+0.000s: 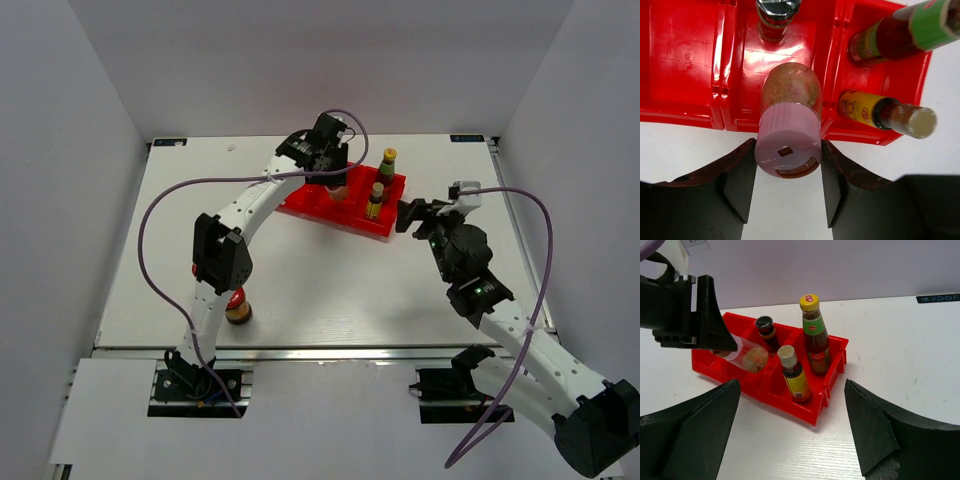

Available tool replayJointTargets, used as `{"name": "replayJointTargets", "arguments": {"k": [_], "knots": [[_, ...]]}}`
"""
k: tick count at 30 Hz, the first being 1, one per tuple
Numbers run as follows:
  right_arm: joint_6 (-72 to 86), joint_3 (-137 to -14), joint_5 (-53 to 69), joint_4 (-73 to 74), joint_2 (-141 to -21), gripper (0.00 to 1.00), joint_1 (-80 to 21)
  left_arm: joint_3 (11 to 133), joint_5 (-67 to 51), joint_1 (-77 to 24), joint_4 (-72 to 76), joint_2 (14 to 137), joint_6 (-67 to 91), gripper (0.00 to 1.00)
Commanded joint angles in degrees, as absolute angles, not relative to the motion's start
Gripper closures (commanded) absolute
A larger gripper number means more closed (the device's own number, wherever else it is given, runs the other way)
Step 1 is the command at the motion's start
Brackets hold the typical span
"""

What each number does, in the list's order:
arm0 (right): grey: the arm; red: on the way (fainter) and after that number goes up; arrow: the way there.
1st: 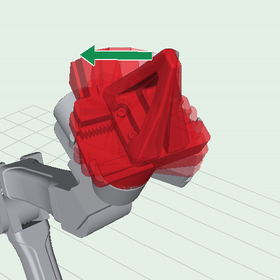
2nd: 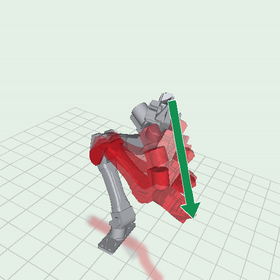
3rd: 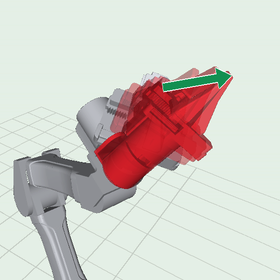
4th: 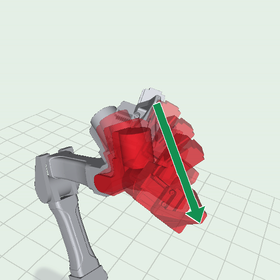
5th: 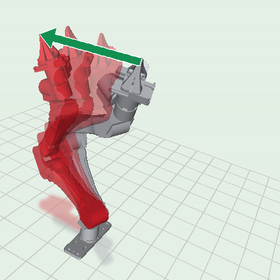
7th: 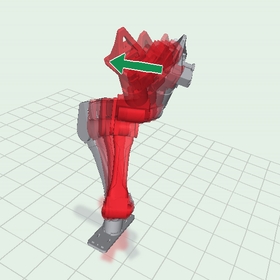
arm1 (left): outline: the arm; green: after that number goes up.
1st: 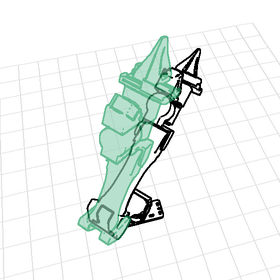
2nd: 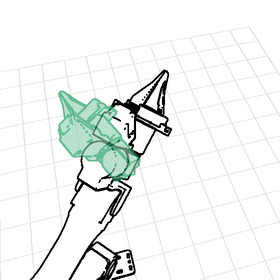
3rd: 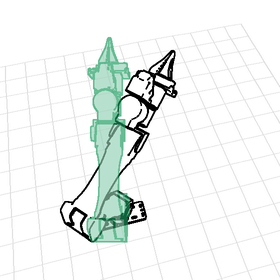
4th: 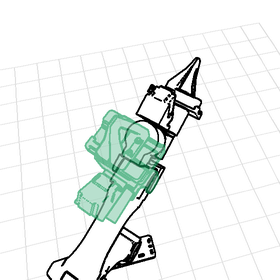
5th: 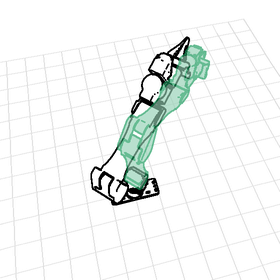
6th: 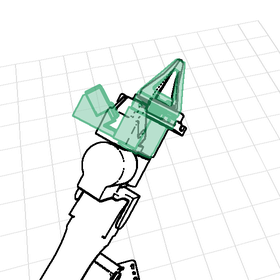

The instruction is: Organize the condiment bottles

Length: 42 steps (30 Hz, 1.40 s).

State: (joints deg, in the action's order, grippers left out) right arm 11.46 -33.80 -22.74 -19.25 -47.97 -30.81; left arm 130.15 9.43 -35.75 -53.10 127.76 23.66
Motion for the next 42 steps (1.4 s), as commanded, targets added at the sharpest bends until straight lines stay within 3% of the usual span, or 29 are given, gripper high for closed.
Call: {"name": "replayJointTargets", "arguments": {"k": [1, 31, 42], "knots": [[10.81, -34.01, -25.05, -20.57, -48.6, 0.11, -30.76, 131.67, 9.58, -35.95, -51.43, 125.6, 21.36, 0.59], [9.41, -34.19, -27.16, -18.19, -48.69, 0.11, -30.76, 134.03, 8.79, -34.45, -51.42, 134.21, 19.6, 0.5], [8.97, -34.28, -28.39, -18.19, -49.75, 0.11, -30.76, 134.47, 6.77, -34.37, -50.54, 135.26, 19.16, 0.37]]}}
